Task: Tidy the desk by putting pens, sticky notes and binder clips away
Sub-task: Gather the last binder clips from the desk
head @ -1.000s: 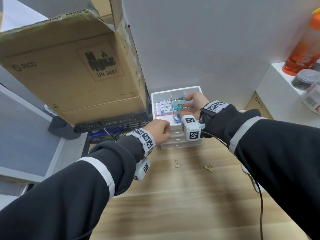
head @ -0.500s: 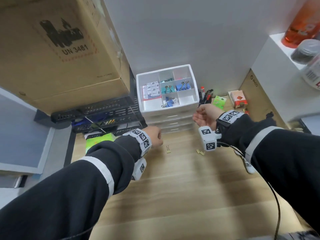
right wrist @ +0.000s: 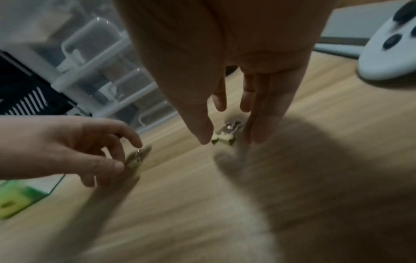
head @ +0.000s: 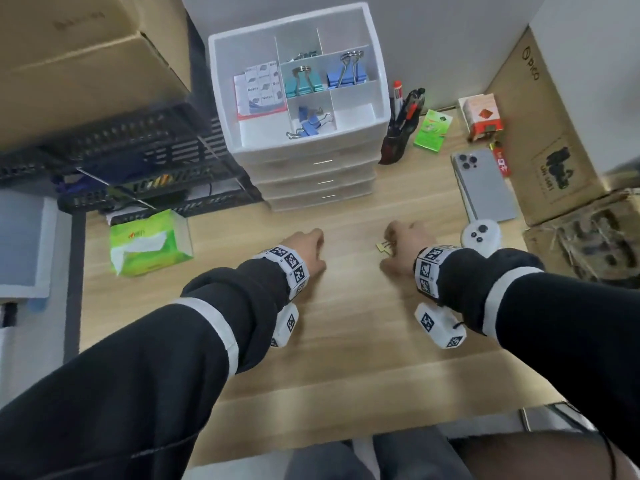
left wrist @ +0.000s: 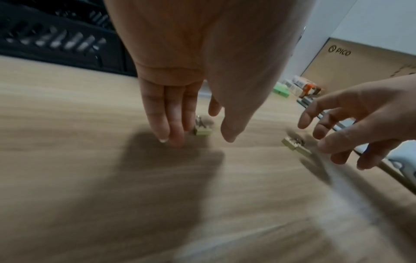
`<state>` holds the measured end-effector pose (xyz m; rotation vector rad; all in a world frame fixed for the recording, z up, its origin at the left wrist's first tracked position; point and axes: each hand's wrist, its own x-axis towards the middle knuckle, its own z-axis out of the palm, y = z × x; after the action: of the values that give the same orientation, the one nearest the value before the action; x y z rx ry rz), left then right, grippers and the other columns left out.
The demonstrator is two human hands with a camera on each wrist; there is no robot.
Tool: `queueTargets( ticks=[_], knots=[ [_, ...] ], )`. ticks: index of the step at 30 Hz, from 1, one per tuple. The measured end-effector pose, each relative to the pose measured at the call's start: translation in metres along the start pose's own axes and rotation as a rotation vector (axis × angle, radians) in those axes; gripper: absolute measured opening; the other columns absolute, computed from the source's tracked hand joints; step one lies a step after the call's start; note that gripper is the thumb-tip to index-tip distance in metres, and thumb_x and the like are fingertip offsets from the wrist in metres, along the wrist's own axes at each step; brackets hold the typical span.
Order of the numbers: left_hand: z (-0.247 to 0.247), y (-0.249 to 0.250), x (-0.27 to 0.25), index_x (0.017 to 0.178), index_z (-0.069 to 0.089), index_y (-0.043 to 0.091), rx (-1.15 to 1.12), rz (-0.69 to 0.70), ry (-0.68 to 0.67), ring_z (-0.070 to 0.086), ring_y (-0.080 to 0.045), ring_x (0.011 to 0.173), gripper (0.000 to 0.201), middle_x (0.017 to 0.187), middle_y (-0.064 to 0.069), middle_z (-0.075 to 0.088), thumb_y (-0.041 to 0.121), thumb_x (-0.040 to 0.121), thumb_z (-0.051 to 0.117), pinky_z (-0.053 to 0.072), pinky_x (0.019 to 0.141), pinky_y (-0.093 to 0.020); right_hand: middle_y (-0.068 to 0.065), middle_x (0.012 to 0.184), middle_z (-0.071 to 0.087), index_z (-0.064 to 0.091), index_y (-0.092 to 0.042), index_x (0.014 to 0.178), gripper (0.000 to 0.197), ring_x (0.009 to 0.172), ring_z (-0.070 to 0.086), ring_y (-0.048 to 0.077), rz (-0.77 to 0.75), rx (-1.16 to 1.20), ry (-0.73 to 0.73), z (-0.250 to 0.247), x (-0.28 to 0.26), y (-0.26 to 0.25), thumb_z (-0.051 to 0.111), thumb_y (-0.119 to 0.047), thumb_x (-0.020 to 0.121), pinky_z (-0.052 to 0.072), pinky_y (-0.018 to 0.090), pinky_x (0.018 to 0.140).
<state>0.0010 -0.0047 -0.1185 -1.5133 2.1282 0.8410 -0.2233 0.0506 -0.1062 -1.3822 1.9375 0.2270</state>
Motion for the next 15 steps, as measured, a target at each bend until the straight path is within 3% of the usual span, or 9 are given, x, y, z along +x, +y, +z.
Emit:
queueTargets(
  ticks=[4,10,15],
  knots=[
    [0.009,-0.002,0.009,0.110,0.049,0.017,-0.006,-0.011,0.044,0.061,-0.031,0.083,0.027,0.098,-0.010,0.059,0.023,0.087,0.062,0.054,0.074,-0.038,0.009,0.121,0.038,0.050,-0.024,0.120,0.047,0.086,0.060,0.030,-0.084,-0.084,0.019,0.009,0.012,0.000,0.074,-0.030,0.080,0.053,0.036,0.082],
    [0.012,-0.008,0.015,0.088,0.048,0.020,-0.041,0.008,0.029,0.060,-0.030,0.078,0.009,0.088,-0.007,0.063,0.014,0.086,0.054,0.043,0.064,-0.030,0.010,0.114,0.036,0.056,-0.016,0.110,0.034,0.081,0.059,0.032,-0.161,-0.074,0.074,0.017,0.024,-0.007,0.072,-0.028,0.083,0.050,0.032,0.078],
    [0.010,-0.005,0.012,0.089,0.047,0.020,-0.050,0.004,0.005,0.059,-0.030,0.073,0.010,0.084,-0.007,0.061,0.011,0.085,0.048,0.049,0.066,-0.034,0.009,0.112,0.037,0.057,-0.014,0.101,0.021,0.079,0.057,0.030,-0.210,-0.068,0.058,0.021,0.029,-0.010,0.066,-0.022,0.084,0.045,0.030,0.074]
  ],
)
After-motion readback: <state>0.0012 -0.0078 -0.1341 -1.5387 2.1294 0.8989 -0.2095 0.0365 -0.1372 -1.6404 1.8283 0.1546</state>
